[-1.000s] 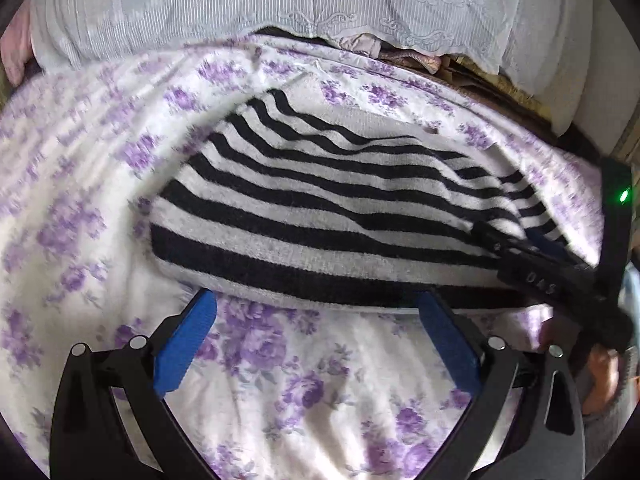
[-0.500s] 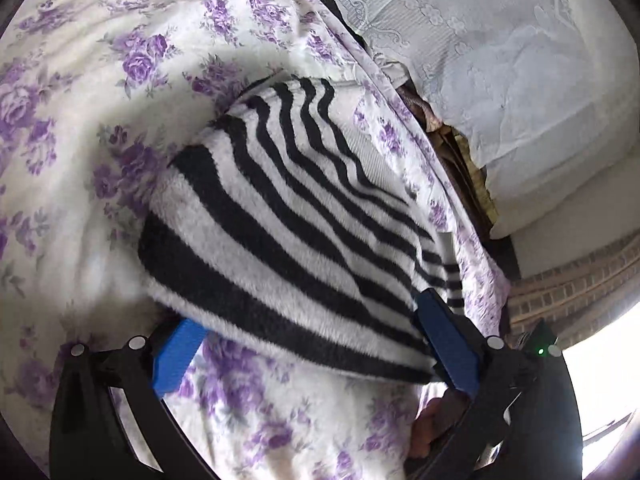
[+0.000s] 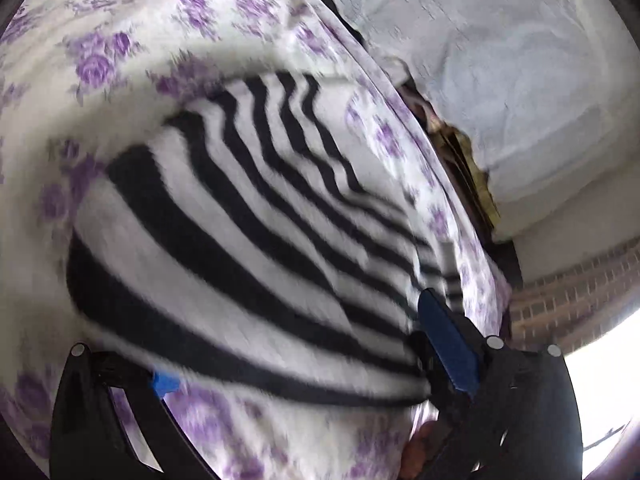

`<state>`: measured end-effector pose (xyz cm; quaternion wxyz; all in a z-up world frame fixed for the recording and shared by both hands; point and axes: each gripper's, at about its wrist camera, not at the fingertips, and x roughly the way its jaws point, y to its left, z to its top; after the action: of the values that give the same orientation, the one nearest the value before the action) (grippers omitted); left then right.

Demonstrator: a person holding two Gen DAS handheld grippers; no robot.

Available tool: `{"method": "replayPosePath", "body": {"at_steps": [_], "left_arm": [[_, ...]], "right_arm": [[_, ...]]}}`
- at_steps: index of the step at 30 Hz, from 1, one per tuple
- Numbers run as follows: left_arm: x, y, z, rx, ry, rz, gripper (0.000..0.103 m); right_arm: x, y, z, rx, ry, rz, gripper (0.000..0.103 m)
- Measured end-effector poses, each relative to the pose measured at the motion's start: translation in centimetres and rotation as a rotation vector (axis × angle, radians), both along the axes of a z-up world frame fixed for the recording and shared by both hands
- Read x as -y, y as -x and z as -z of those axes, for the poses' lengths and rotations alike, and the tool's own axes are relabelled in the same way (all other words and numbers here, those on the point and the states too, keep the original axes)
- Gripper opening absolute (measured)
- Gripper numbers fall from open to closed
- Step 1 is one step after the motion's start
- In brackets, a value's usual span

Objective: Fold small clothes

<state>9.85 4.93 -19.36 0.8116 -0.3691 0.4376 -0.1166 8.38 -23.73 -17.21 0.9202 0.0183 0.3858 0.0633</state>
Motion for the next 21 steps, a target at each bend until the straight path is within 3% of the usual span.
{"method": "replayPosePath", "body": {"at_steps": [2, 4, 7, 9, 13, 15, 18, 21], "left_arm": [[-0.1, -0.9, 0.1, 0.012, -0.051, -0.028, 0.086], [0.1, -1.0, 0.2, 0.026, -0.14, -0.022, 0.069], [0.0, -0.7, 0.3, 0.033, -0.159, -0.029, 0.06], [-0.4, -0.4, 0.5, 0.032, -0.152, -0.036, 0.057], [-1.0, 0.0, 0.9, 0.039, -0.132, -0.044, 0.057], [-1.0, 0.0, 0.9, 0.042, -0.137, -0.047, 0.058], [-0.6, 0.1, 0.8, 0.06, -0.138, -0.027, 0.073], [0.6, -0.4, 0.4, 0.071, -0.17, -0.006, 0.084]], "right_arm": [[0.0, 0.2, -0.2, 0.014, 0.003, 0.011, 0.1], [-0.4, 1.0, -1.4, 0.092, 0.043, 0.057, 0.1], [-1.9, 0.9, -3.9, 0.188, 0.056, 0.056, 0.1], [-4.3, -1.3, -4.4, 0.135, 0.16, 0.072, 0.1], [-8.0, -6.8, -0.5, -0.06, 0.331, 0.071, 0.099], [-7.8, -7.3, 0.5, -0.04, 0.299, 0.096, 0.1], [-6.8, -6.9, -0.1, -0.062, 0.237, 0.078, 0.099], [-5.2, -3.6, -1.7, 0.004, 0.233, 0.099, 0.099]]}}
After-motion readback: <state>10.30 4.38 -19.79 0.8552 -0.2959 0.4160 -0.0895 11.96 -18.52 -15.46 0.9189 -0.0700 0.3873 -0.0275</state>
